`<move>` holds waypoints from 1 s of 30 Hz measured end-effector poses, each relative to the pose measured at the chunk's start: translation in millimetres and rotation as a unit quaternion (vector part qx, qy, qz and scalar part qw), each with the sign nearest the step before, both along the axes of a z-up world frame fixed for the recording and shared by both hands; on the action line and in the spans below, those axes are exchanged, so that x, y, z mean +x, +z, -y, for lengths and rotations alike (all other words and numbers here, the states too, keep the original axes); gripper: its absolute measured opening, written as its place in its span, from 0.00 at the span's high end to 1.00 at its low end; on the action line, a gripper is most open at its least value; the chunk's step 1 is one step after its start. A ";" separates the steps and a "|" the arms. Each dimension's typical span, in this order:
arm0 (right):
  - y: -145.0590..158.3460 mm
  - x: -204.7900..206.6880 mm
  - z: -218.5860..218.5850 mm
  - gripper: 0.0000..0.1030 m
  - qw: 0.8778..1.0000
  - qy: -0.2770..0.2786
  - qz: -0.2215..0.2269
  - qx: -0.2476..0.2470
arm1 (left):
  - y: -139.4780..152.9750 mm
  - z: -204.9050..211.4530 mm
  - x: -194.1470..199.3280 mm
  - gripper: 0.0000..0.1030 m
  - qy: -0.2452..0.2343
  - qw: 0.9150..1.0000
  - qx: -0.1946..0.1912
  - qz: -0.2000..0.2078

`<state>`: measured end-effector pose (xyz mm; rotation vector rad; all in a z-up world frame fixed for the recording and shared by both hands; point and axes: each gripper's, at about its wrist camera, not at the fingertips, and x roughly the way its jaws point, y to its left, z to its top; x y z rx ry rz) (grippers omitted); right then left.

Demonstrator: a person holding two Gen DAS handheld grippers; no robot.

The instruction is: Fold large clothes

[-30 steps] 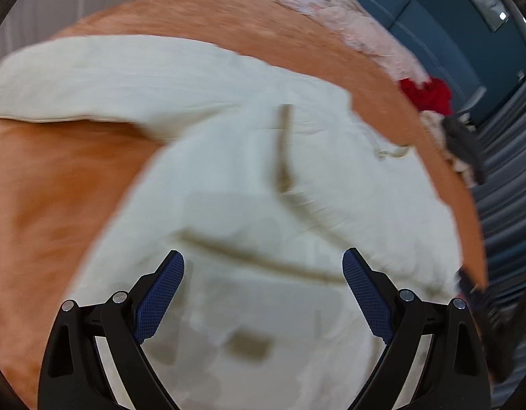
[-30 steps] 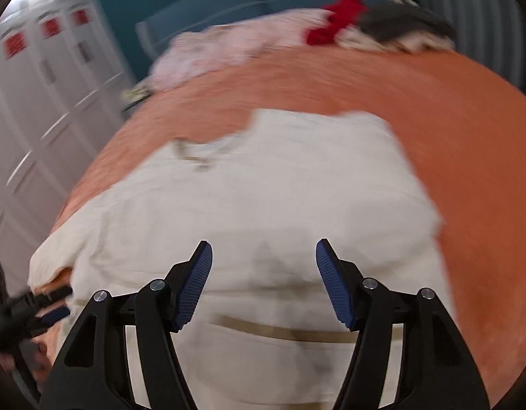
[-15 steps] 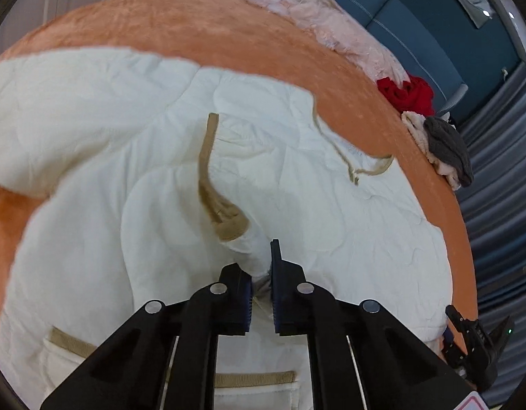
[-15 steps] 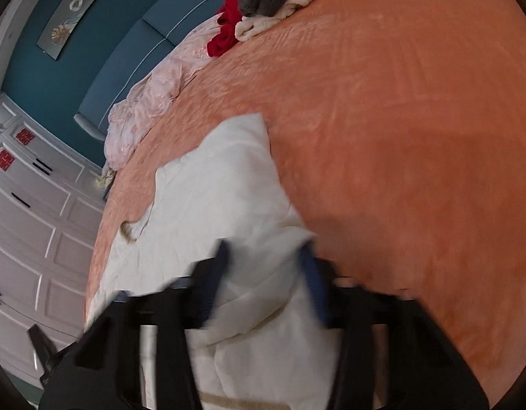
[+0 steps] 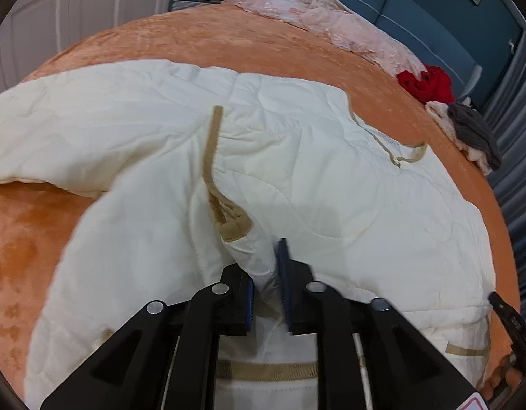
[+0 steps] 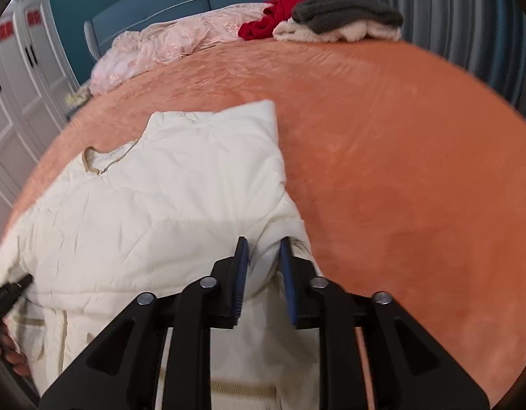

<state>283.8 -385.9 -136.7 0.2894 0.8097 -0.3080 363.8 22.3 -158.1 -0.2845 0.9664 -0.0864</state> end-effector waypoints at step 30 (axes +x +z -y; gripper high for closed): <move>-43.3 54.3 -125.9 0.56 0.993 0.108 0.002 -0.055 | -32.8 115.1 13.6 0.12 -0.048 0.984 0.158 0.059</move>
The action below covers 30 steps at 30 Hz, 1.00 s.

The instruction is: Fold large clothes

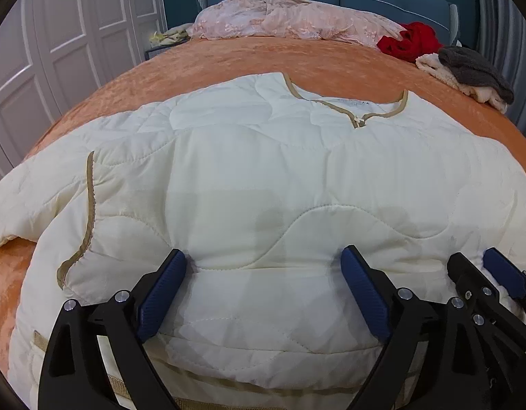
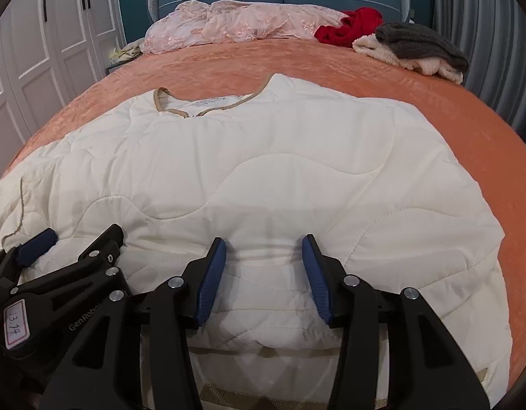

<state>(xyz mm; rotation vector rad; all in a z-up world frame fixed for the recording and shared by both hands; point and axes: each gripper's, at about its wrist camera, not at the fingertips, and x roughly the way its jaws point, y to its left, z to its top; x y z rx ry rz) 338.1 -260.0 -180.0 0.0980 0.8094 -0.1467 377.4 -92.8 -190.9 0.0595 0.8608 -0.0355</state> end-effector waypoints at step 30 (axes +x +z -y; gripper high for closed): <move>68.3 -177.7 -79.5 0.36 0.997 0.033 -0.045 0.062 | 30.3 -478.5 -38.2 0.14 0.326 0.908 -0.258 -0.046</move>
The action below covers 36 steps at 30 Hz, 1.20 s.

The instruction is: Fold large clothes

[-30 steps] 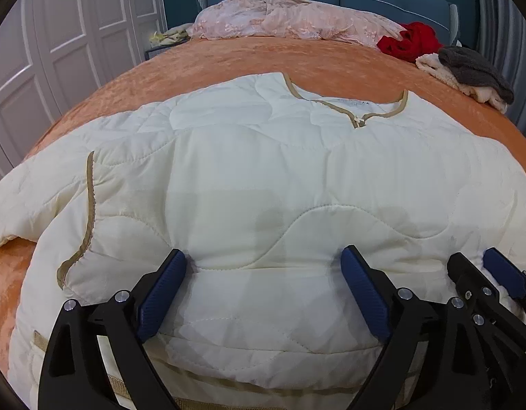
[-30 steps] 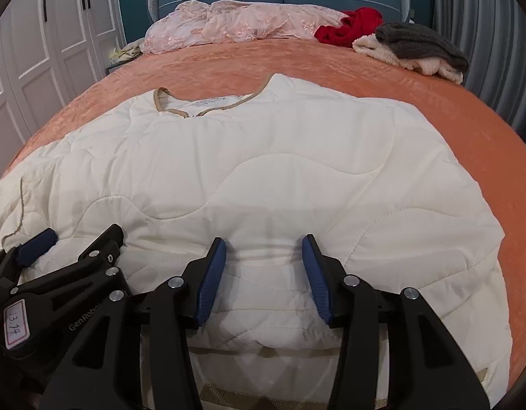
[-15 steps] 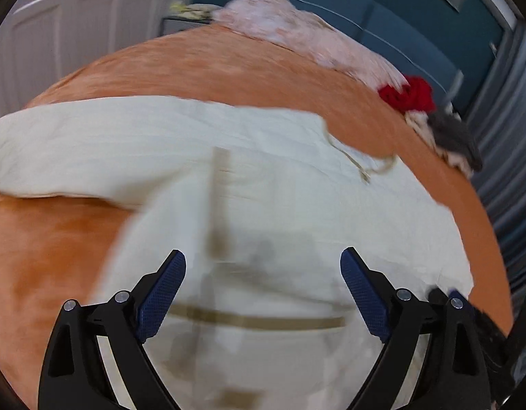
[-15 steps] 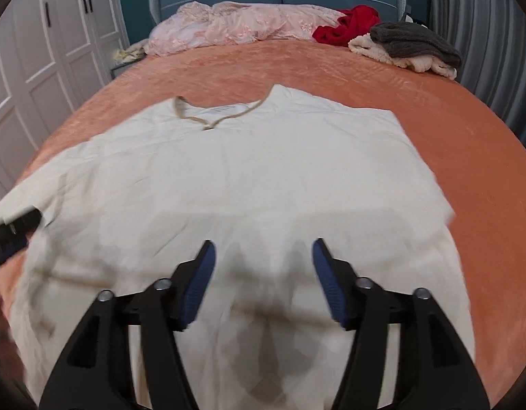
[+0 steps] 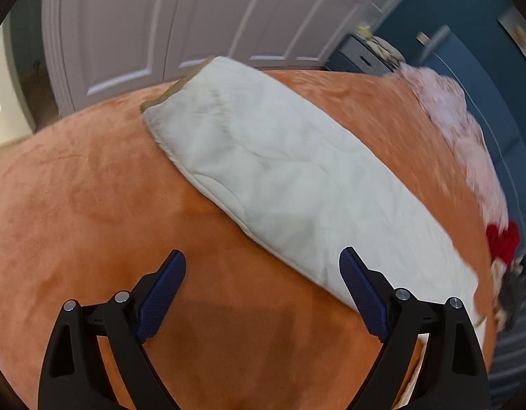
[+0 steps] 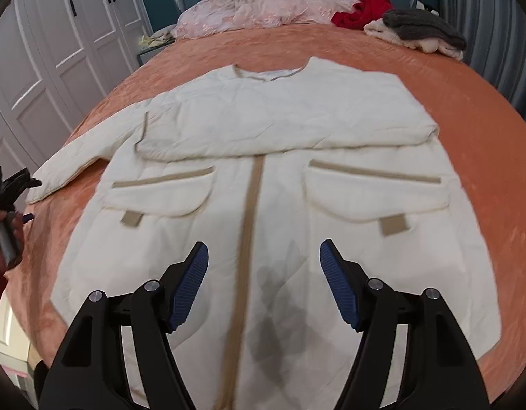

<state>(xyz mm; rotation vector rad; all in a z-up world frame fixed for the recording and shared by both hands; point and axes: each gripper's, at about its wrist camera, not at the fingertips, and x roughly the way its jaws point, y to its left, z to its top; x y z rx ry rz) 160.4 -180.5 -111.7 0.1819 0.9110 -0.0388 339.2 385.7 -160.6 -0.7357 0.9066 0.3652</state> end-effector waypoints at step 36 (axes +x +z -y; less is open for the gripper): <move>12.0 -9.9 48.7 0.35 0.997 -0.055 0.033 0.047 | 212.5 362.5 19.9 0.93 -0.333 0.912 0.138 0.197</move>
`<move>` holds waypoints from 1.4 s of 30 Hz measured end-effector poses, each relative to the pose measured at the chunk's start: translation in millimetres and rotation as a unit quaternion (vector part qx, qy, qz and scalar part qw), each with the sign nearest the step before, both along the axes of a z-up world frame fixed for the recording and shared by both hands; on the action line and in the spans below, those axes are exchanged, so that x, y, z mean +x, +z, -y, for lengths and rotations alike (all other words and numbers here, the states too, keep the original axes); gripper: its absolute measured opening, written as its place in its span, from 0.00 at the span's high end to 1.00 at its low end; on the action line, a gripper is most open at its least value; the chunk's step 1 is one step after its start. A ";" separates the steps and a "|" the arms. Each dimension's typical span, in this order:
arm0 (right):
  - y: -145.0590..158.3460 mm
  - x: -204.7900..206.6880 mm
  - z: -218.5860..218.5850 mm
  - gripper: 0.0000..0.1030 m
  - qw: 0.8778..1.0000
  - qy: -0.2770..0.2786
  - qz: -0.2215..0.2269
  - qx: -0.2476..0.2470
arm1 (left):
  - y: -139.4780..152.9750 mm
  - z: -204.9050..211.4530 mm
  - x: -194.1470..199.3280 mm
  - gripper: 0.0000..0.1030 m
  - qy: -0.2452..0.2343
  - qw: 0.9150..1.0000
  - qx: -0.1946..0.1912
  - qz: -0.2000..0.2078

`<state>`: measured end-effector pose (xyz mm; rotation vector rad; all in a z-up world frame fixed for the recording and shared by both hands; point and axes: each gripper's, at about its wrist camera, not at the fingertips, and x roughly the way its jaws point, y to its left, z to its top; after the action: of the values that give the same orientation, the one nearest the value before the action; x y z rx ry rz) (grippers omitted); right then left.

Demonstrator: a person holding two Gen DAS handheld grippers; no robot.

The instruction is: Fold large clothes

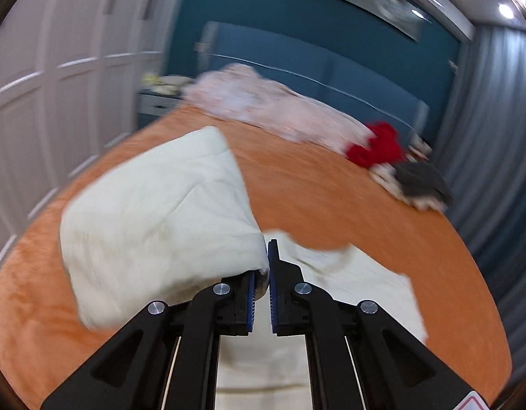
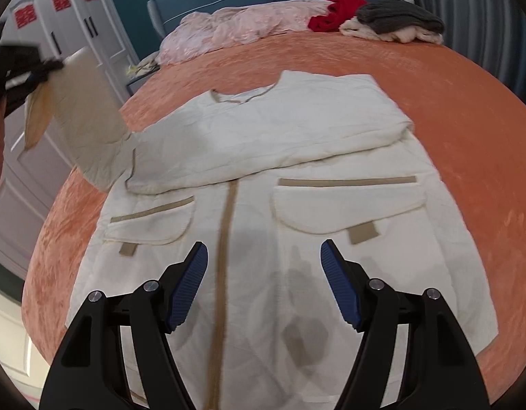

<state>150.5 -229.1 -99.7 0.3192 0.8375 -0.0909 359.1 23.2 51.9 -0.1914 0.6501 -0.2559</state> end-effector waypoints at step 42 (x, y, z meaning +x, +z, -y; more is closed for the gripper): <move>9.0 188.9 -19.0 0.92 0.992 0.078 0.069 -0.076 | -185.9 -71.7 16.1 0.43 0.140 0.963 -0.102 -0.208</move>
<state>339.4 -210.1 -90.6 0.1138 0.7117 0.0134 375.2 94.9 -134.1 -0.5412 1.0031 -0.0051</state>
